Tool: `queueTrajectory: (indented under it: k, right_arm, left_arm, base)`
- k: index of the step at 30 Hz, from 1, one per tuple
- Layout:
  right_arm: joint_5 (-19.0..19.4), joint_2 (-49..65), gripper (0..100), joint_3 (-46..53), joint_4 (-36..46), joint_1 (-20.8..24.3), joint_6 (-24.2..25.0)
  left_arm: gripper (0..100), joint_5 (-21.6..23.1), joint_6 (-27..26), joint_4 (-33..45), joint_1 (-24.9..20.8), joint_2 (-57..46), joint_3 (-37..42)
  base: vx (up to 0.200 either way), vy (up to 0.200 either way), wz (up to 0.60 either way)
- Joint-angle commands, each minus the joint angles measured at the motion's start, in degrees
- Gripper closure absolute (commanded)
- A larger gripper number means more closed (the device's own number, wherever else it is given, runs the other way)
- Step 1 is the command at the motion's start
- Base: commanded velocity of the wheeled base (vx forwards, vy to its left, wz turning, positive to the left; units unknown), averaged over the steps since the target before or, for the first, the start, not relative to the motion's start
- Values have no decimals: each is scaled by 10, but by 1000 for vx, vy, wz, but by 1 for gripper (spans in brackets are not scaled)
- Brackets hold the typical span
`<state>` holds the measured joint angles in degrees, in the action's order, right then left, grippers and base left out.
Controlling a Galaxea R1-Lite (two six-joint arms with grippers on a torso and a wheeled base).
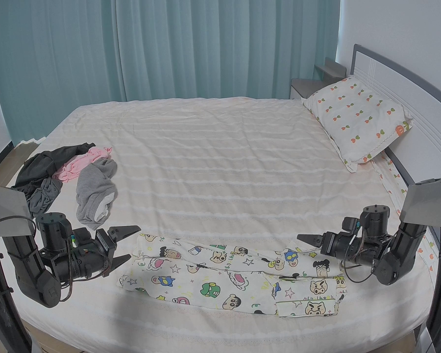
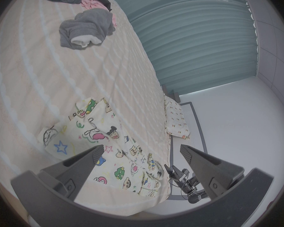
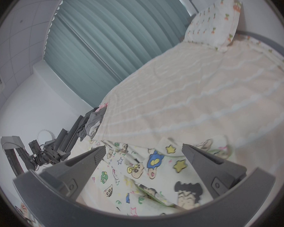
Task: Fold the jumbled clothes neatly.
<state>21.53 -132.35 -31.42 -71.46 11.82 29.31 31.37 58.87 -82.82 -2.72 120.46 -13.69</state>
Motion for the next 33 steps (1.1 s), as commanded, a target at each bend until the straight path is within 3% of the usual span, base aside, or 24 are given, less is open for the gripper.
queueTrajectory:
  k: [1,15,20,26,29,30,32,33]
  right_arm:
    - [1,-48,0,-22,24,11,7]
    - [-3,-48,0,15,45,13,7]
    - [-3,0,0,50,40,33,7]
    - [-13,90,0,81,37,8,14]
    - [-20,116,0,109,30,-5,48]
    - [-18,122,0,128,0,-15,97]
    - [-18,119,0,131,-18,-20,121]
    - [-18,106,0,138,-74,-22,174]
  left_arm:
    - [0,0,-12,-11,-6,29,20]
    - [0,-1,-19,-11,-9,33,22]
    - [0,-1,-19,-11,-9,34,21]
    - [0,1,-29,-12,-17,36,21]
    - [0,0,-54,-12,-19,47,19]
    - [0,0,-70,-12,-22,49,22]
    - [0,0,-73,-11,-24,49,23]
    - [0,-1,-75,-11,-28,50,25]
  base:
    - [0,0,0]
    - [0,0,0]
    - [0,0,0]
    - [0,0,0]
    - [0,0,0]
    - [0,0,0]
    - [0,0,0]
    - [0,0,0]
